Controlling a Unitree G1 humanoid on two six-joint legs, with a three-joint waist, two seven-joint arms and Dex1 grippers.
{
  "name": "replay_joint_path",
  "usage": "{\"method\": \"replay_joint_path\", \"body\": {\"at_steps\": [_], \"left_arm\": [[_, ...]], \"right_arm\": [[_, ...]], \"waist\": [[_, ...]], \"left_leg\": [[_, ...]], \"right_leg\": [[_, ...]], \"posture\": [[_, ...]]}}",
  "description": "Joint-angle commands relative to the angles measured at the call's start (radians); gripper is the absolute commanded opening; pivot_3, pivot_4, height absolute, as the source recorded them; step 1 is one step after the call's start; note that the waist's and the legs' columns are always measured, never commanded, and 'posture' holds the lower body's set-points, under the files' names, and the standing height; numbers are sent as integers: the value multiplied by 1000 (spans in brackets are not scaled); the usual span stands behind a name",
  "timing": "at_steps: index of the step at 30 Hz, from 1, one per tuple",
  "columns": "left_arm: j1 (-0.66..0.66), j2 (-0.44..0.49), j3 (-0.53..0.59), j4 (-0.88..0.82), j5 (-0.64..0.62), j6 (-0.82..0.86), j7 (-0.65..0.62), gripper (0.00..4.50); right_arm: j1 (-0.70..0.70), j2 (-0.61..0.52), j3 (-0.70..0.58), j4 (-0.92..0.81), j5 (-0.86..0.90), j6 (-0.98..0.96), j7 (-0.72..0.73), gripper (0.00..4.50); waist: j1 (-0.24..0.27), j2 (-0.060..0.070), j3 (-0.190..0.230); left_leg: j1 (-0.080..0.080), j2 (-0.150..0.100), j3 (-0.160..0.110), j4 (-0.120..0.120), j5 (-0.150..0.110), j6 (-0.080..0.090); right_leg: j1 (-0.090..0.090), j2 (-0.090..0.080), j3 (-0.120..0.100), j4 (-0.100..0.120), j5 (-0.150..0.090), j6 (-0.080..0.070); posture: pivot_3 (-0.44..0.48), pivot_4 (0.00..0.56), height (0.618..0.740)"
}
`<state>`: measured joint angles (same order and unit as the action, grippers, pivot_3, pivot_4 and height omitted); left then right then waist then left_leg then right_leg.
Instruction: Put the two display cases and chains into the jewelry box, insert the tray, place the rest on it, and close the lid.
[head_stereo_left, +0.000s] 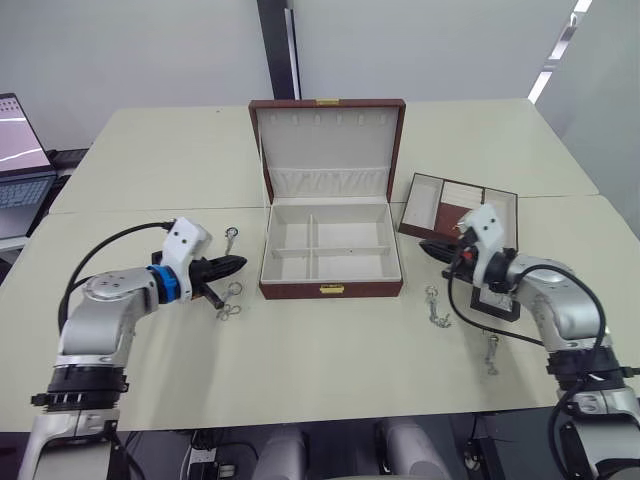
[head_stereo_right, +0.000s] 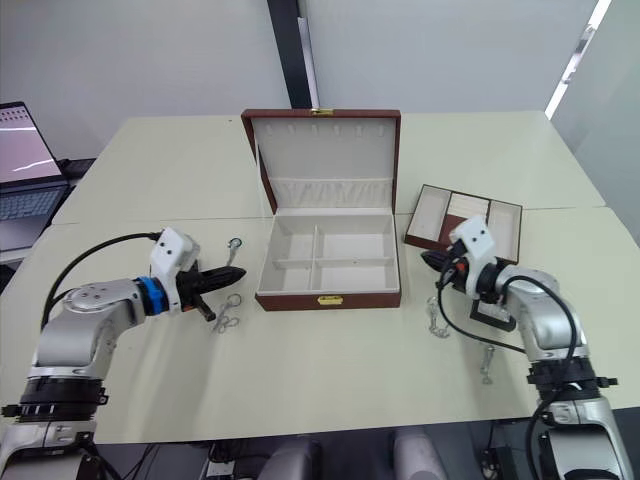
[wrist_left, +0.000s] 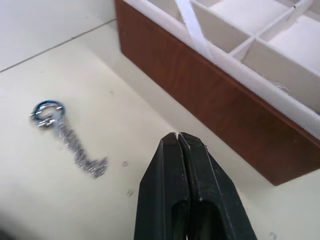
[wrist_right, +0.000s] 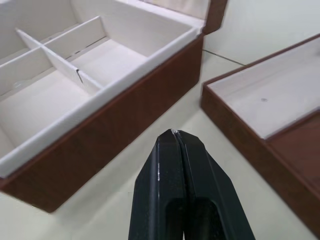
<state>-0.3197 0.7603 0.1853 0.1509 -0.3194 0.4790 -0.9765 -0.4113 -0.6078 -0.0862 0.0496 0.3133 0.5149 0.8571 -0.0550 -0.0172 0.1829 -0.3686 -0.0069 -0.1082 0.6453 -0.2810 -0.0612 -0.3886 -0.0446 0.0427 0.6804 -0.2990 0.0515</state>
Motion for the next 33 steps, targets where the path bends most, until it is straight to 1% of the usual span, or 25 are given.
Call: {"method": "replay_joint_path", "body": {"at_steps": [1, 4, 8, 9, 13, 14, 15, 21, 26, 33], "left_arm": [[58, 96, 108, 6, -43, -3, -52, 876], [130, 176, 184, 62, -41, -37, -85, 1761], [223, 259, 252, 159, -11, -113, -104, 2975], [238, 273, 269, 187, -5, -131, -98, 3233], [288, 291, 314, 234, 2, -171, -75, 4485], [302, 293, 323, 239, 2, -178, -73, 4500], [313, 294, 331, 242, 2, -181, -72, 4500], [392, 317, 396, 276, 12, -203, -59, 4500], [397, 330, 411, 304, 8, -217, -58, 4500], [385, 323, 398, 294, 4, -212, -53, 4500]], "right_arm": [[49, -104, -119, 7, 77, -22, 109, 568], [110, -208, -186, 81, 90, -57, 193, 1324], [148, -304, -229, 214, 73, -125, 264, 2408], [149, -322, -235, 245, 69, -141, 277, 2644], [134, -366, -256, 327, 70, -181, 301, 3879], [133, -373, -259, 339, 71, -188, 305, 4242], [134, -378, -260, 348, 70, -194, 307, 4470], [153, -397, -252, 402, 43, -244, 306, 4470], [147, -395, -248, 441, 28, -272, 302, 4470], [128, -389, -236, 455, 20, -283, 302, 4470]], "waist": [[-1, 0, 0], [-1, 0, 0], [-2, 0, 0], [-2, 0, 0], [-2, 0, 0], [-2, 0, 0], [-2, 0, 0], [-2, 0, 0], [-2, 0, 0], [-2, 0, 0]], "left_leg": [[0, 0, 0, 0, 0, 0], [0, 0, 0, 0, 0, 0], [3, 1, 2, 0, 0, 0], [3, 1, 2, 0, 0, 0], [3, 1, 2, -1, 0, 0], [3, 1, 2, -1, 0, 0], [3, 1, 2, -1, 0, 0], [3, 1, 2, -1, 0, 0], [3, 1, 2, -1, 0, 0], [3, 1, 2, -1, 0, 0]], "right_leg": [[0, 0, 0, 0, 0, 0], [0, 0, 0, 0, 0, 0], [2, 0, 1, 0, 0, 0], [2, 0, 1, 0, 0, 0], [2, 0, 1, 0, 0, 0], [2, 0, 1, 0, 0, 0], [2, 0, 1, 0, 0, 0], [2, 0, 1, 0, 0, 0], [2, 0, 1, 0, 0, 0], [2, 0, 1, 0, 0, 0]], "posture": [[0, 150, 740], [0, 150, 740], [0, 150, 740], [0, 150, 740], [0, 150, 740], [0, 150, 740], [0, 150, 740], [0, 150, 740], [0, 150, 740], [0, 150, 740]]}}
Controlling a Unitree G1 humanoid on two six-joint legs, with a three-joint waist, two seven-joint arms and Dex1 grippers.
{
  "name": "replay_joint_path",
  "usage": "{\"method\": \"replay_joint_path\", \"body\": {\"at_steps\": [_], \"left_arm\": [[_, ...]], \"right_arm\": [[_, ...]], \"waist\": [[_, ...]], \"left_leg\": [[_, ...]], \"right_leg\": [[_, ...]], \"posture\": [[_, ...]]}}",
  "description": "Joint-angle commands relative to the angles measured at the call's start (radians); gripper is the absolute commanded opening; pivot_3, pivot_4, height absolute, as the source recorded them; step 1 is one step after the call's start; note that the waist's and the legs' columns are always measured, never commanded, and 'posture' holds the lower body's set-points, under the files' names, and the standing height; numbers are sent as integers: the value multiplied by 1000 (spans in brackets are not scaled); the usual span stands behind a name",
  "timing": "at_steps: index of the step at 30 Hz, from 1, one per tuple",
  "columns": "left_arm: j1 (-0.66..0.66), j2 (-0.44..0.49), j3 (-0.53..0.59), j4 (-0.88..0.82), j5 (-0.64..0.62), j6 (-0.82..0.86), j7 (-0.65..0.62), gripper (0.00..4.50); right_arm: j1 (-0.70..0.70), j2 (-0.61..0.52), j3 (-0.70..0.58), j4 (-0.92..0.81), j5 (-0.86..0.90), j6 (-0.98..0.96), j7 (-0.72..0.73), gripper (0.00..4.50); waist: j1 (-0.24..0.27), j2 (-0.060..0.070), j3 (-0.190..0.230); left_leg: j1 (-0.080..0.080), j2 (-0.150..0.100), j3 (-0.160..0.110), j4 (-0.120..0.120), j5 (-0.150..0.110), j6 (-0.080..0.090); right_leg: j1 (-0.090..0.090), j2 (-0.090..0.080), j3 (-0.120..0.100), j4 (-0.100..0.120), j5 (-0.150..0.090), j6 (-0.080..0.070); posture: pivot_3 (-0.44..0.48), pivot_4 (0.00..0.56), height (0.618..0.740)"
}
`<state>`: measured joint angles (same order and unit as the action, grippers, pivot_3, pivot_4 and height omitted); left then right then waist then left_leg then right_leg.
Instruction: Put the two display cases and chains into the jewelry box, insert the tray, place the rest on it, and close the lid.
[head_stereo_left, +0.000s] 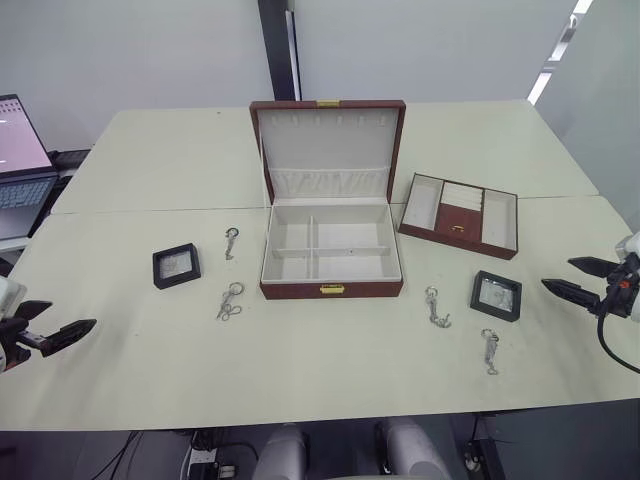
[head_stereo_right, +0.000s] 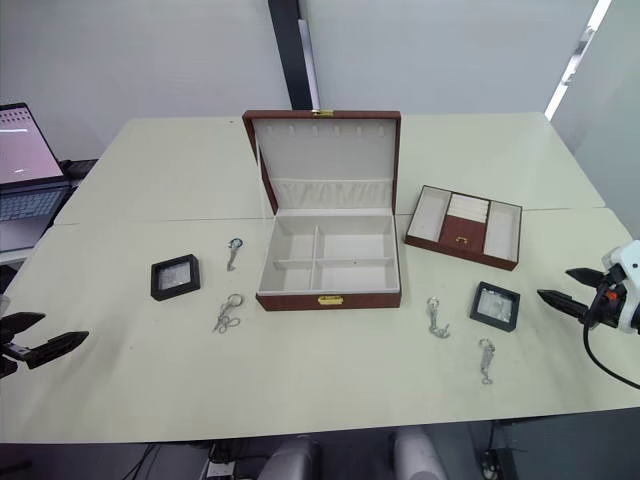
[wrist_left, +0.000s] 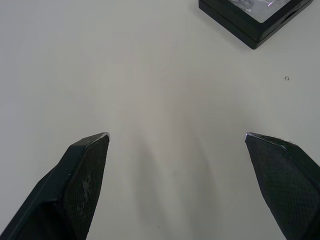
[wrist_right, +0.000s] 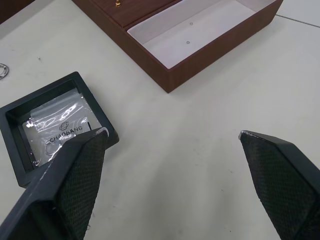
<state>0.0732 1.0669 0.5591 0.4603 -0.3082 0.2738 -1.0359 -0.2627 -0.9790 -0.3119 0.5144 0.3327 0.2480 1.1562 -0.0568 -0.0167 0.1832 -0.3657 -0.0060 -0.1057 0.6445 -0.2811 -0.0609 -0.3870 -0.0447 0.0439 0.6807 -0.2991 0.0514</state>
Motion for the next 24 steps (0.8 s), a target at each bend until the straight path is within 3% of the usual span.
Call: {"method": "replay_joint_path", "body": {"at_steps": [1, 17, 21, 24], "left_arm": [[-11, 15, 22, -16, -8, -7, 6, 4500], [-40, -12, -14, -52, -14, 1, -7, 4500], [-70, -32, -41, -74, -16, -17, -6, 4500], [-107, -26, -114, -90, 7, -26, -37, 4500]], "right_arm": [[-22, -18, -10, -9, 0, -18, 3, 4470], [-13, -2, -41, -34, 53, -6, 26, 4470], [-10, 32, -64, -151, 151, 84, 54, 4470], [5, 97, -61, -361, 243, 134, 31, 4470]], "waist": [[0, 0, 0], [0, 0, 0], [0, 0, 0], [1, 0, 0]], "left_leg": [[0, 0, 0, 0, 0, 0], [0, 0, 0, 0, 0, 0], [0, 0, 0, 0, 0, 0], [0, 0, 0, 0, 0, 0]], "right_leg": [[0, 0, 0, 0, 0, 0], [0, 0, 0, 0, 0, 0], [0, 0, 0, 0, 0, 0], [0, 0, 0, 0, 0, 0]], "posture": [[0, 150, 740], [0, 150, 740], [0, 150, 740], [0, 150, 740]]}}
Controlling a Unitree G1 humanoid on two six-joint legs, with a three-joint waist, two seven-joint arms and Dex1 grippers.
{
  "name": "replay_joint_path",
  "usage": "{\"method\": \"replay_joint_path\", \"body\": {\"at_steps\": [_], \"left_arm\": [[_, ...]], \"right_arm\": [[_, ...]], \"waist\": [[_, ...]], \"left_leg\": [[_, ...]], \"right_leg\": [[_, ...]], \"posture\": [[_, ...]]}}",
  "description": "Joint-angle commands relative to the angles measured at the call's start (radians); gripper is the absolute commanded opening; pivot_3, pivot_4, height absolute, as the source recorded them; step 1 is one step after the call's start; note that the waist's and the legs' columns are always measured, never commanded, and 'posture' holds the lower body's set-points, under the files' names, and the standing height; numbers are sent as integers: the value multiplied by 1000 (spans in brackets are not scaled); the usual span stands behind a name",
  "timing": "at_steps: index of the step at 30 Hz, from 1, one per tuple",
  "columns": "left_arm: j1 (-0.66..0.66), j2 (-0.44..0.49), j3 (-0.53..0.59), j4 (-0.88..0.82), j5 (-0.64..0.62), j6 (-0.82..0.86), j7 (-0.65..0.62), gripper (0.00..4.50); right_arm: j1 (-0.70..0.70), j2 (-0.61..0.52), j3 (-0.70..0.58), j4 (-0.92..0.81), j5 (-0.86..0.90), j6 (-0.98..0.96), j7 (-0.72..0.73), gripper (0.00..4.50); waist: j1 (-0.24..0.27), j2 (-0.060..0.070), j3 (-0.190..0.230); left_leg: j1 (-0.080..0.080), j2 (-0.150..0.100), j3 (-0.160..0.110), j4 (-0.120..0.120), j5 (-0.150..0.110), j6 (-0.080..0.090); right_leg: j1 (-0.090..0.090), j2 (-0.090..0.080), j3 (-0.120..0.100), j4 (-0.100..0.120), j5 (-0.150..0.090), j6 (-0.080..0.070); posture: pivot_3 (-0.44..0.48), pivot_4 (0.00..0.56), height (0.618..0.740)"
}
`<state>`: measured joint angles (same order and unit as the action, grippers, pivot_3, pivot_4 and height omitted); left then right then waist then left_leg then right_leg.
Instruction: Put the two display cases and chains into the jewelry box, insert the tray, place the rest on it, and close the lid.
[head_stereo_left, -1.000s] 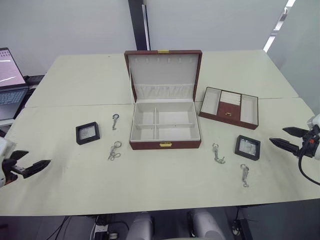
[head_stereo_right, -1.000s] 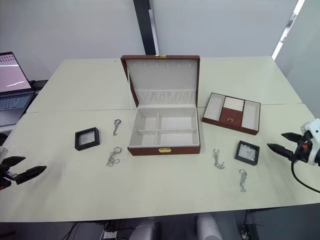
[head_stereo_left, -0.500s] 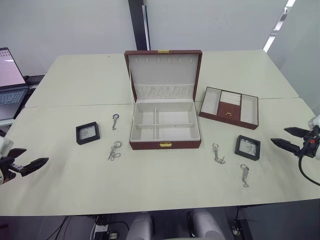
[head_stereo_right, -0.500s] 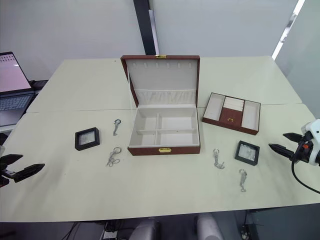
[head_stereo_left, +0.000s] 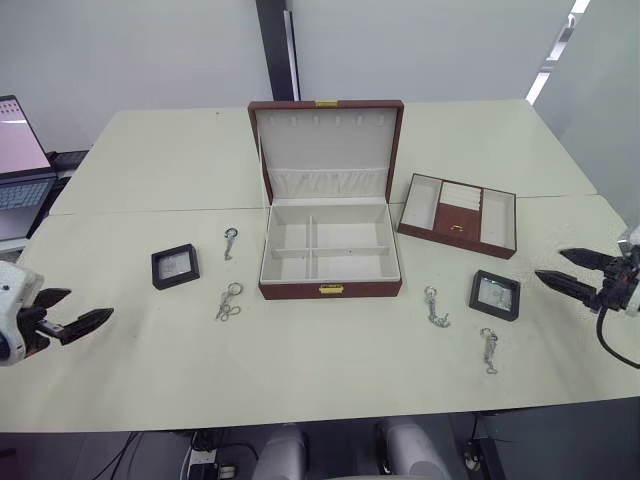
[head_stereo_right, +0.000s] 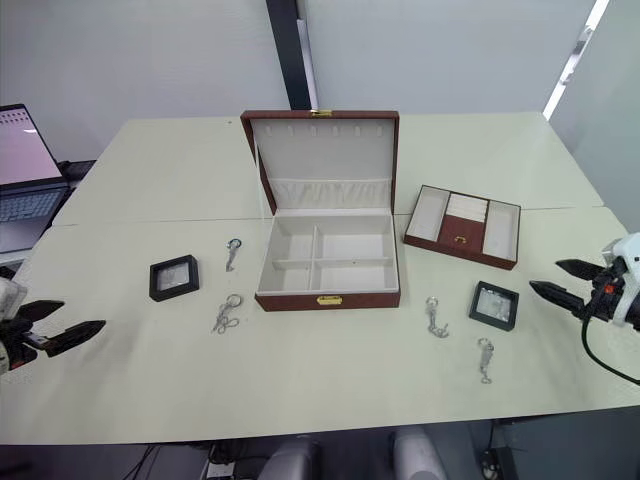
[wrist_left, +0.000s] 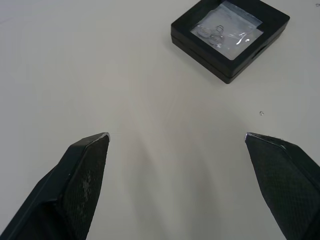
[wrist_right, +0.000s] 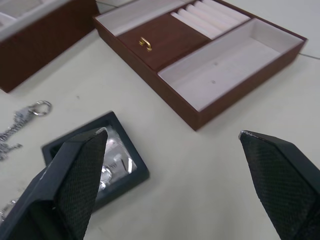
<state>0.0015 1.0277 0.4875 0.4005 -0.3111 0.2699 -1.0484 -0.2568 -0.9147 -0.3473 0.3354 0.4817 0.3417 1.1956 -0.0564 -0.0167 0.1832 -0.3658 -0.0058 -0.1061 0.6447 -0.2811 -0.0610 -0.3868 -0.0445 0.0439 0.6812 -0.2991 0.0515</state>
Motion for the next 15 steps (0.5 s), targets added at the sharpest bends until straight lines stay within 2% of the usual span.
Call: {"method": "replay_joint_path", "body": {"at_steps": [1, 4, 8, 12, 15], "left_arm": [[-57, 21, -66, -24, 21, -27, -31, 4500], [-130, 49, -150, -3, 58, -40, -71, 4500], [-224, 69, -263, 39, 129, -90, -109, 4500], [-352, 71, -385, 60, 186, -98, -175, 4500], [-415, 65, -445, 80, 220, -116, -203, 4500]], "right_arm": [[6, 52, -20, -249, 121, 59, -13, 4470], [18, 105, 27, -443, 190, 115, -26, 4470], [-2, 160, 91, -592, 237, 145, -58, 4470], [-18, 199, 187, -692, 212, 119, -62, 4470], [-28, 202, 209, -704, 201, 111, -70, 4470]], "waist": [[1, 0, 0], [3, 0, 0], [6, 0, 0], [6, 0, 0], [6, 0, 0]], "left_leg": [[0, 0, 0, 0, 0, 0], [-1, 0, -1, 0, 0, 0], [-1, 0, -1, 0, 0, 0], [-1, 0, -1, 1, 0, 0], [-2, 0, -2, 1, 0, 0]], "right_leg": [[0, 0, 0, 0, 0, 0], [0, 0, -1, 0, 0, 0], [0, 0, -1, 0, 0, 0], [0, 1, -1, 0, 0, 0], [-1, 1, -1, 0, 0, 0]], "posture": [[0, 150, 740], [0, 150, 740], [0, 150, 740], [0, 150, 740], [0, 150, 740]]}}
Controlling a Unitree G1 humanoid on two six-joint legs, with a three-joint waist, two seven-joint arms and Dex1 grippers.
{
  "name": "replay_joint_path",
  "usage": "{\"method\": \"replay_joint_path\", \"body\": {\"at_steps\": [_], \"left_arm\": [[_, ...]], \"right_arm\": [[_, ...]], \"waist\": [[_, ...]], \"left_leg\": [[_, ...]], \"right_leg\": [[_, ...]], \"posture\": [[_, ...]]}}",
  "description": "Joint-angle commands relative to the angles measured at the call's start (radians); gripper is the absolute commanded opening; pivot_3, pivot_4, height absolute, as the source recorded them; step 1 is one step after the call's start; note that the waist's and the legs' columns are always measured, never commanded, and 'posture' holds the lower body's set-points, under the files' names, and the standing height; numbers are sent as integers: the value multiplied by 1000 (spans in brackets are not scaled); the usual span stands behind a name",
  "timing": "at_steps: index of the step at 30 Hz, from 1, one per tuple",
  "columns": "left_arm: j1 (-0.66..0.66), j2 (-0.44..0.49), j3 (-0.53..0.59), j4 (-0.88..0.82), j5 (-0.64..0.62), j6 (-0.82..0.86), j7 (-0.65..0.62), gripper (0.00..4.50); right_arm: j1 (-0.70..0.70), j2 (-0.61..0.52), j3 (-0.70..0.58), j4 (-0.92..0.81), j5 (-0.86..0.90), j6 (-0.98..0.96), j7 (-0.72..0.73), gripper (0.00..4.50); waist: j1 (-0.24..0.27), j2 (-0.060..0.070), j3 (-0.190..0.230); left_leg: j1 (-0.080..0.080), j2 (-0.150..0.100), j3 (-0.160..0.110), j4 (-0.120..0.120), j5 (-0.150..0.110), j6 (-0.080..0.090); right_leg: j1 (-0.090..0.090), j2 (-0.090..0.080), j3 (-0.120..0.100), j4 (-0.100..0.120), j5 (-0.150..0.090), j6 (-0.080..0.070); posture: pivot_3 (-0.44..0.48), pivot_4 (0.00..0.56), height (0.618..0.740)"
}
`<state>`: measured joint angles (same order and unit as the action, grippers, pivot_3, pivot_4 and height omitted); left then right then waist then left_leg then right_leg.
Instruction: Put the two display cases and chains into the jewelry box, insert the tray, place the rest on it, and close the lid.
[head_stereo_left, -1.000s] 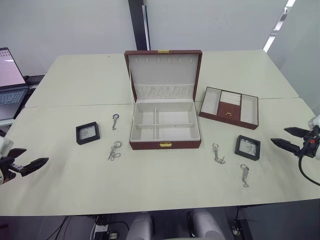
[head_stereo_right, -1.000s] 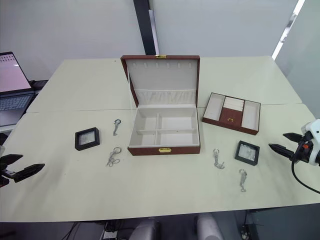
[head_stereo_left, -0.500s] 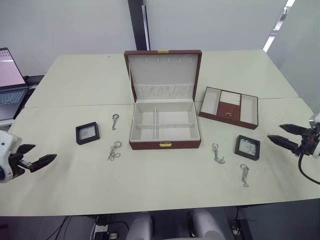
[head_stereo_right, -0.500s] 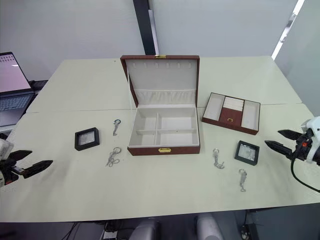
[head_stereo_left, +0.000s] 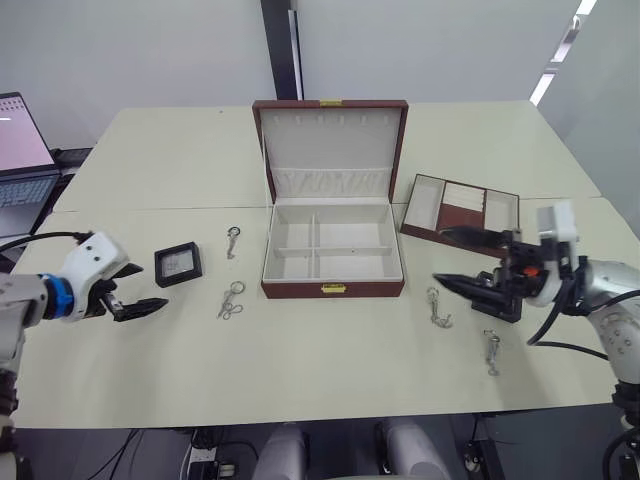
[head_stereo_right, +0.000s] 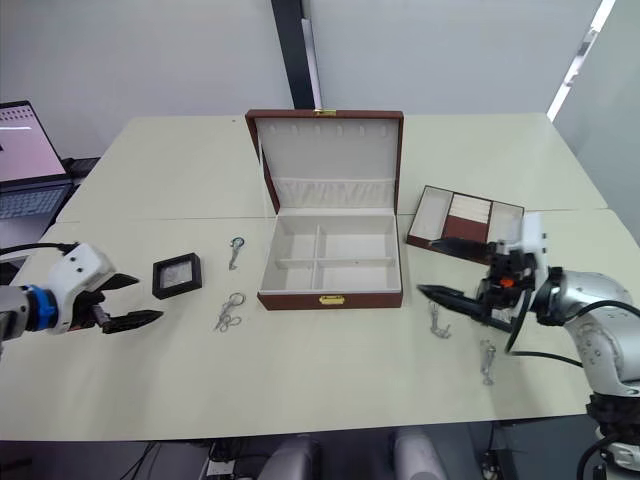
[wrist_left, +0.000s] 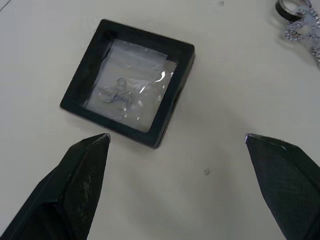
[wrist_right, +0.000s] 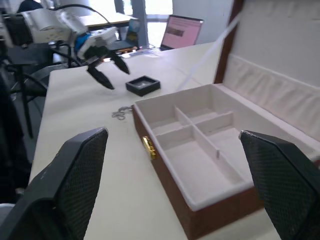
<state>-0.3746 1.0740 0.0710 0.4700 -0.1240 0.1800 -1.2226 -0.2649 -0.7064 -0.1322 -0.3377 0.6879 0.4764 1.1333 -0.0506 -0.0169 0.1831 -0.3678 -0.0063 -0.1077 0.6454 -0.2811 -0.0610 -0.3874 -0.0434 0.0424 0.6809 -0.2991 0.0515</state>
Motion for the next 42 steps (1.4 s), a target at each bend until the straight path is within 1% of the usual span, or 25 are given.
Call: {"method": "replay_joint_path", "body": {"at_steps": [1, 10, 18, 22, 31, 34, 42], "left_arm": [[-56, 15, -41, 19, 39, -30, -36, 4500], [-155, -28, -128, 106, 102, -67, -48, 4500], [-191, -74, -157, 170, 128, -93, -41, 4500], [-197, -79, -155, 183, 133, -100, -42, 3610], [-192, -69, -146, 199, 138, -109, -30, 849], [-189, -67, -143, 199, 137, -109, -29, 31], [-187, -66, -142, 194, 134, -109, -34, 31]], "right_arm": [[-22, -6, -3, -31, -10, -26, -13, 4470], [11, 1, 12, -39, -50, -51, -46, 4470], [13, 0, 10, -39, -46, -53, -73, 4470], [9, -1, 9, -36, -47, -56, -77, 4500], [32, -16, 18, -23, -73, -83, -47, 4500], [35, -25, 23, -19, -82, -92, -26, 4500], [48, -34, 32, -19, -91, -111, -2, 4500]], "waist": [[0, 0, 0], [-3, 0, 0], [-2, 0, 0], [-2, 0, 0], [-3, 0, 0], [-3, 0, 0], [-3, 0, 0]], "left_leg": [[0, 0, 0, 0, 0, 0], [0, 0, 0, 0, 0, 0], [0, 0, -1, 1, 0, 0], [0, 0, -1, 1, 0, 0], [0, 0, -1, 1, 0, 0], [0, 0, -1, 1, 0, 0], [0, 0, -1, 1, 0, 0]], "right_leg": [[0, 0, 0, 0, 0, 0], [-1, 1, 0, 1, 0, 0], [0, 1, 0, 1, 0, 0], [0, 1, 0, 1, 0, 0], [0, 1, 0, 1, 0, 0], [0, 1, 0, 1, 0, 0], [0, 1, 0, 1, 0, 0]], "posture": [[0, 150, 740], [0, 150, 740], [0, 150, 740], [0, 150, 740], [0, 150, 740], [0, 150, 740], [0, 150, 740]]}}
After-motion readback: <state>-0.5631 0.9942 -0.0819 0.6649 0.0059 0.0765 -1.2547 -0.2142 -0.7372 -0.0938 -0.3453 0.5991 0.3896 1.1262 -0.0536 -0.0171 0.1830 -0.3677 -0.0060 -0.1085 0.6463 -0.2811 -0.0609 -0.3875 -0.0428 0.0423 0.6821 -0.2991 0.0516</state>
